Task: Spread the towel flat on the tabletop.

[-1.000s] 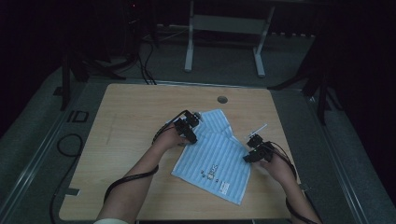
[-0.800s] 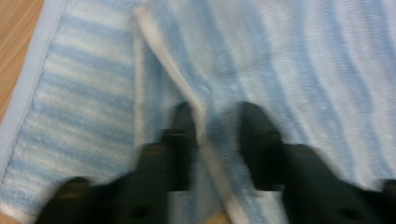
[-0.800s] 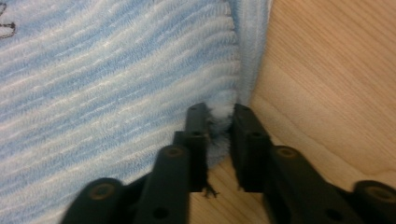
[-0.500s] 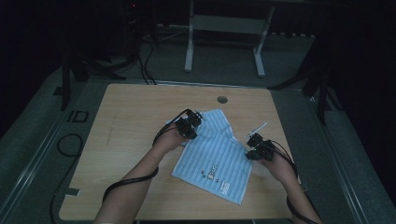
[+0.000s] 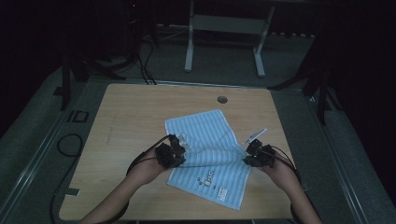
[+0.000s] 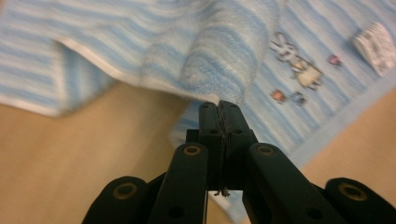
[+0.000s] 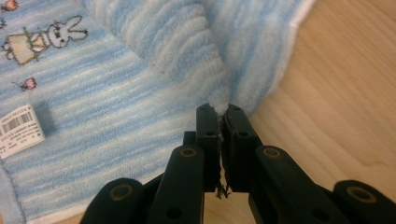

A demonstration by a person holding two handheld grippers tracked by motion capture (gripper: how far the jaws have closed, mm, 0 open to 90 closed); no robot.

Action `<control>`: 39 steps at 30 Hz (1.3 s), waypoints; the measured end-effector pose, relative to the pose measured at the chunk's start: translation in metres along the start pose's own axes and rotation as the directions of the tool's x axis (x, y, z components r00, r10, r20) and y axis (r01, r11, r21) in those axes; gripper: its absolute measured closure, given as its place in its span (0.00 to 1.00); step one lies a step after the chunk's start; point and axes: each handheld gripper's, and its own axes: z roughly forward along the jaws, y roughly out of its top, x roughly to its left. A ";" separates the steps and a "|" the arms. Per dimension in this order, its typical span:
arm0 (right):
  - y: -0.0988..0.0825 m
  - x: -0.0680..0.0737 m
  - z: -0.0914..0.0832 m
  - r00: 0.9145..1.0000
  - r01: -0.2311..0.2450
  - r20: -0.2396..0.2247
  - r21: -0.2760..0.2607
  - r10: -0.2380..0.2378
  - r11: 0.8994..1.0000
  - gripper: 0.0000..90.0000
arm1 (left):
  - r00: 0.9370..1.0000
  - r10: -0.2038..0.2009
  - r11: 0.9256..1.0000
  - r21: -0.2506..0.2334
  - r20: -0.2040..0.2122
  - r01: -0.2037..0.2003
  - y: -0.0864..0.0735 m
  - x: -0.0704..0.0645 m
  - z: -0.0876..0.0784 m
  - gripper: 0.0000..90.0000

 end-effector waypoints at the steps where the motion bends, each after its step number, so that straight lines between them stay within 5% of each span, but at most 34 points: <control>1: -0.001 0.004 0.000 1.000 0.008 0.000 -0.002 -0.008 1.000 0.95 | 1.000 0.002 1.000 0.000 0.002 -0.002 -0.004 -0.004 0.001 0.99; 13: -0.026 0.036 0.029 0.995 0.048 -0.096 0.056 -0.042 0.997 0.95 | 0.991 -0.052 0.998 0.032 0.123 0.048 -0.051 -0.033 0.020 0.98; 16: -0.027 0.038 0.024 0.992 0.060 -0.113 0.066 -0.052 0.996 0.84 | 0.991 -0.044 0.999 0.035 0.128 0.039 -0.055 -0.034 0.014 0.96; 19: -0.023 0.033 0.009 0.994 0.053 -0.098 0.026 -0.050 0.998 0.82 | 0.998 -0.035 0.999 0.023 0.057 0.034 -0.053 -0.023 -0.001 0.85; 23: -0.009 0.024 -0.012 0.997 0.046 -0.062 -0.030 -0.047 0.998 0.84 | 0.998 -0.060 0.998 -0.004 -0.011 0.060 -0.043 -0.001 -0.012 0.87; 26: 0.004 0.019 -0.017 0.998 0.041 -0.046 -0.068 -0.045 0.997 0.92 | 0.996 -0.083 0.996 -0.018 -0.023 0.083 -0.029 0.019 -0.005 0.91; 28: 0.013 0.016 -0.010 0.998 0.032 -0.046 -0.065 -0.035 0.997 0.99 | 0.995 -0.097 0.995 -0.012 -0.019 0.097 -0.017 0.031 0.007 0.94; 35: 0.026 0.019 0.036 0.997 0.047 -0.058 0.038 -0.044 0.998 1.00 | 0.995 -0.090 0.991 0.093 -0.034 0.093 0.009 0.051 0.058 0.97; 39: 0.027 0.010 0.051 0.998 0.027 -0.065 0.054 -0.023 0.998 1.00 | 0.993 -0.121 0.987 0.108 -0.015 0.122 0.015 0.065 0.073 0.97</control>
